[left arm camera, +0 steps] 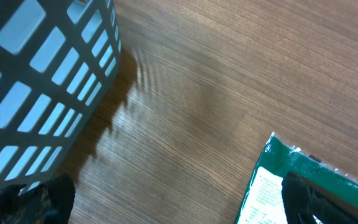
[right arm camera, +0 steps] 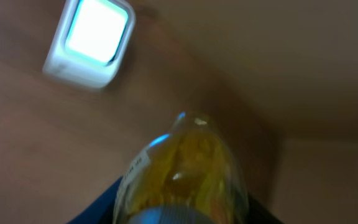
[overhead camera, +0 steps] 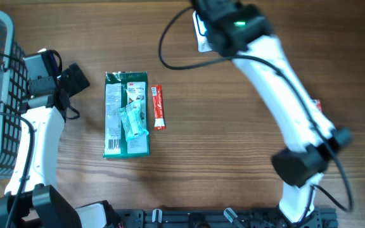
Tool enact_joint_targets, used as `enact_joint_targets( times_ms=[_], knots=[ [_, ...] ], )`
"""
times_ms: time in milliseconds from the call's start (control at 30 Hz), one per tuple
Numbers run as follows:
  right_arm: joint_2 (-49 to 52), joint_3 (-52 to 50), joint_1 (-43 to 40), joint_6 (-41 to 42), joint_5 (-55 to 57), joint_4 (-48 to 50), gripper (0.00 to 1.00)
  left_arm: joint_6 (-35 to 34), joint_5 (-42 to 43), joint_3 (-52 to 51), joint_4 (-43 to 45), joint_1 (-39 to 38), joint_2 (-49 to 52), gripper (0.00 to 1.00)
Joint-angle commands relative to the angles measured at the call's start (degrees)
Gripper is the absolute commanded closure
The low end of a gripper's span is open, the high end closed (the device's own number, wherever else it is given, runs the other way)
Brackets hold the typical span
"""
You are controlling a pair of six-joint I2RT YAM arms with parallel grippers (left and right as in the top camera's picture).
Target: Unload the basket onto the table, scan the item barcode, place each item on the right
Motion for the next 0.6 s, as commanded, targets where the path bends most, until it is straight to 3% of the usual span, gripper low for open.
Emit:
enact_joint_targets(
  times_ms=[0,100,233,567],
  knots=[
    [0.3,-0.1,-5.3,13.2,-24.8,-12.0,0.94,0.7,0.1,0.6,0.1,0.3,-0.7,0.0],
    [0.2,-4.6,-10.3,16.8,-34.1,-15.6,0.96,0.7,0.1,0.6,0.1,0.3,-0.7,0.0],
    [0.2,-12.2,-15.0,19.1,-29.9,-13.1,0.96,0.7,0.1,0.6,0.1,0.3,-0.7,0.0],
    [0.2,-24.2,-31.5,21.6,-33.1,6.9,0.96,0.7,0.1,0.6,0.1,0.3,-0.7,0.0]
  ],
)
